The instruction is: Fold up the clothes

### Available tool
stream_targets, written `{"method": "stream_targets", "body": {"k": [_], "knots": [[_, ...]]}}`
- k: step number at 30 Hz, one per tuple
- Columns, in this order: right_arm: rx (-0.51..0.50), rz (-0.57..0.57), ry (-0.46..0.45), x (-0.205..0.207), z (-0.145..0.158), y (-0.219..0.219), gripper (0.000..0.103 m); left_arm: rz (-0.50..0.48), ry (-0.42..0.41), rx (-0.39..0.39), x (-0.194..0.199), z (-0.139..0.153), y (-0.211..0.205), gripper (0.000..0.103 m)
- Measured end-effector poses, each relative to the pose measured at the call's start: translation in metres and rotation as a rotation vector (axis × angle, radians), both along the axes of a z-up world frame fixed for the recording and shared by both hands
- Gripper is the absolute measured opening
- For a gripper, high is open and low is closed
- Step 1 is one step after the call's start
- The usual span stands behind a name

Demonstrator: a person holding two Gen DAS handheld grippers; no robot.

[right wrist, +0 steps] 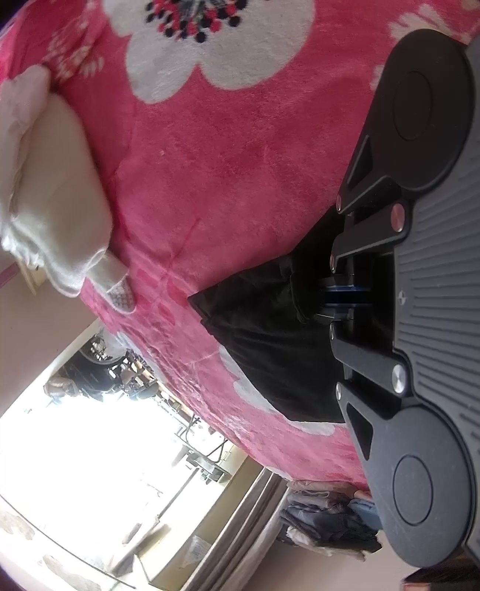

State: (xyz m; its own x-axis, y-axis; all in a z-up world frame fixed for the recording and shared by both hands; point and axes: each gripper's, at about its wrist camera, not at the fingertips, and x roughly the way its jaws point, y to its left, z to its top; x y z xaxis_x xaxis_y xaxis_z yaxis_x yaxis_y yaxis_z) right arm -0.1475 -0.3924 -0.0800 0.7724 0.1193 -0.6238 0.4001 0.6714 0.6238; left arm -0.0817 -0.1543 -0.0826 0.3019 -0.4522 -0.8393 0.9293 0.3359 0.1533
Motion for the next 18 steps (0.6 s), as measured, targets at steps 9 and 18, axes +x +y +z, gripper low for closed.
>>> {"method": "stream_targets", "body": {"k": [9, 18], "knots": [[0.075, 0.012, 0.028, 0.005, -0.005, -0.012, 0.006, -0.027, -0.073, 0.049, -0.016, -0.006, 0.008, 0.036], [0.189, -0.022, 0.133, -0.005, -0.040, -0.026, 0.010, 0.006, -0.063, 0.039, -0.019, -0.008, 0.017, 0.018]]}}
